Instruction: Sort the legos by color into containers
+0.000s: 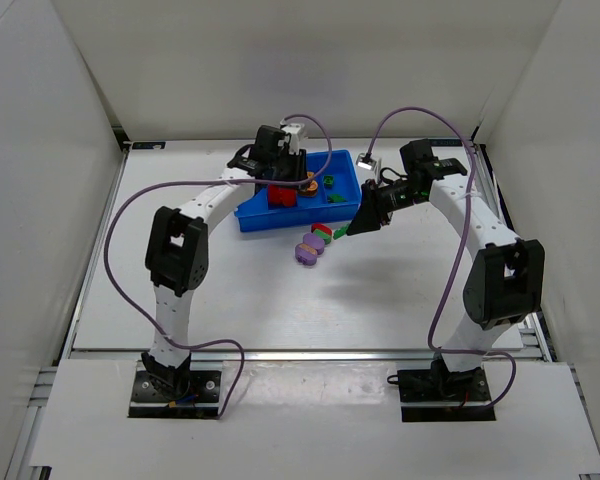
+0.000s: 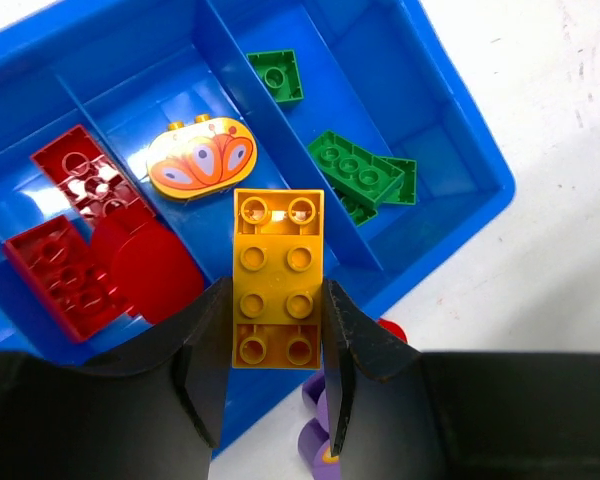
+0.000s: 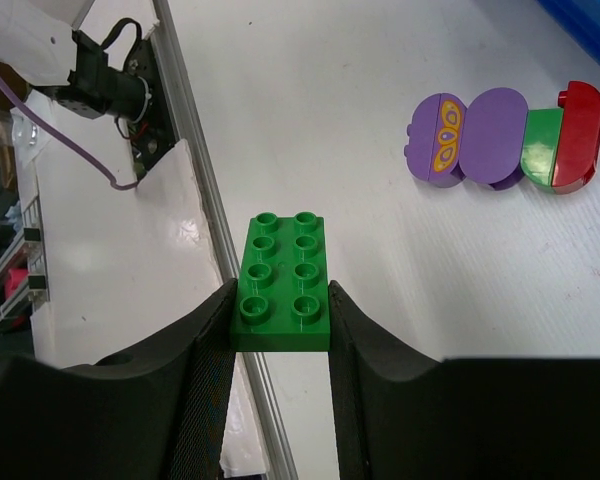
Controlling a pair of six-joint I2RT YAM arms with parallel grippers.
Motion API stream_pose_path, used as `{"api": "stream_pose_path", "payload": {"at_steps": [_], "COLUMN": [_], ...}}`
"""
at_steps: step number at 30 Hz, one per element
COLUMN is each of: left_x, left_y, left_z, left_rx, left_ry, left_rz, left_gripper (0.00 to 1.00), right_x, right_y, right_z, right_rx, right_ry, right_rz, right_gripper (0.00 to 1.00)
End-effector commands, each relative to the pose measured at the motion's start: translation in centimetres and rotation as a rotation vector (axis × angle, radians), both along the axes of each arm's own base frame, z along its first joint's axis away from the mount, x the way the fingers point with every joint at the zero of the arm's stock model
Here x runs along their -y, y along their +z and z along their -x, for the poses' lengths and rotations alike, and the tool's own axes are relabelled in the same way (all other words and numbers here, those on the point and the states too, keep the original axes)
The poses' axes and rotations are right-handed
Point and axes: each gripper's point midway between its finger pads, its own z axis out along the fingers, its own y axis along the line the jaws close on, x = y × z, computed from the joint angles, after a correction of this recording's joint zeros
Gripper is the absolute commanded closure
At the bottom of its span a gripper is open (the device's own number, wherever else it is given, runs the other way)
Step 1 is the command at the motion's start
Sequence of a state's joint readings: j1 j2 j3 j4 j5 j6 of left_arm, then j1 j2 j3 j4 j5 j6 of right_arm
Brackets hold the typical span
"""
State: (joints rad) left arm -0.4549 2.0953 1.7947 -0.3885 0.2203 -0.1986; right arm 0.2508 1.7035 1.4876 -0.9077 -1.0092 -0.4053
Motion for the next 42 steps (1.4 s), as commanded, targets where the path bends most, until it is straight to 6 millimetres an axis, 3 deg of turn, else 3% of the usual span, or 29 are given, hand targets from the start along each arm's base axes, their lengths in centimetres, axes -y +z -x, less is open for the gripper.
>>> {"api": "stream_pose_path", "payload": {"at_steps": [1, 9, 10, 12, 17, 19, 22, 25, 26, 29, 30, 32, 33, 36, 37, 38, 40, 41, 42], "left_x": [0.8, 1.7, 2.0, 2.3, 2.4, 2.4, 2.4, 2.1, 1.8, 0.8, -0.6, -2.1, -3.9, -7.3, -8.1, -9.9, -11.2, -13.2, -13.8], "left_y": [1.9, -0.6, -1.5, -1.3, -1.0, 0.0, 3.0, 7.3, 9.8, 15.0, 17.7, 19.6, 21.4, 21.3, 22.4, 20.7, 21.2, 20.2, 20.2], "left_z": [-1.0, -2.2, -2.2, -2.5, -3.0, -3.3, -3.7, -4.0, -3.7, -3.3, -3.0, -2.2, -1.9, -0.9, 0.3, 0.2, 1.8, 1.7, 2.2], "left_rx": [0.044, 0.02, 0.008, 0.017, 0.034, 0.058, 0.122, 0.201, 0.236, 0.321, 0.362, 0.365, 0.385, 0.344, 0.353, 0.306, 0.276, 0.235, 0.201], "left_ry": [-0.002, -0.008, -0.015, -0.022, -0.018, -0.012, -0.013, -0.001, 0.003, 0.006, 0.02, 0.024, 0.032, 0.003, -0.006, 0.031, 0.018, 0.066, 0.084], "left_rz": [0.028, 0.011, 0.005, 0.012, 0.011, 0.013, 0.031, 0.051, 0.064, 0.1, 0.118, 0.138, 0.153, 0.185, 0.201, 0.196, 0.246, 0.26, 0.297], "left_gripper": [0.89, 0.83, 0.77, 0.7, 0.36, 0.29, 0.23, 0.22, 0.22, 0.22, 0.19, 0.1, 0.06, 0.01, 0.01, 0.01, 0.01, 0.01, 0.01], "right_x": [0.2, 0.6, 0.7, 0.7, 0.8, 0.7, 0.5, 0.3, 0.2, -0.1, -0.1, -0.5, -0.4, -0.8, -0.5, -0.5, 0.1, 0.1, 0.2], "right_y": [1.9, 1.8, 1.7, 1.8, 1.5, 1.5, 1.4, 1.6, 1.6, 2.1, 2.1, 2.6, 2.5, 2.6, 3.0, 2.2, 2.1, 0.8, 0.6], "right_z": [0.4, 0.9, 0.9, 0.9, 0.6, 0.3, -0.5, -1.9, -2.3, -5.2, -6.2, -8.9, -10.2, -14.3, -15.9, -17.2, -19.3, -20.0, -20.6], "right_rx": [0.085, 0.095, 0.094, 0.098, 0.101, 0.103, 0.104, 0.121, 0.125, 0.174, 0.19, 0.219, 0.231, 0.26, 0.299, 0.292, 0.325, 0.312, 0.32], "right_ry": [0.012, 0.006, 0.004, 0.004, -0.004, -0.011, -0.02, -0.037, -0.043, -0.083, -0.099, -0.136, -0.168, -0.253, -0.299, -0.327, -0.388, -0.396, -0.409], "right_rz": [-0.009, 0.012, 0.016, 0.018, 0.031, 0.031, 0.029, 0.033, 0.036, 0.055, 0.067, 0.072, 0.092, 0.117, 0.145, 0.161, 0.204, 0.225, 0.239], "right_gripper": [0.88, 0.88, 0.88, 0.88, 0.88, 0.88, 0.89, 0.89, 0.89, 0.88, 0.88, 0.89, 0.89, 0.89, 0.89, 0.89, 0.89, 0.89, 0.89]}}
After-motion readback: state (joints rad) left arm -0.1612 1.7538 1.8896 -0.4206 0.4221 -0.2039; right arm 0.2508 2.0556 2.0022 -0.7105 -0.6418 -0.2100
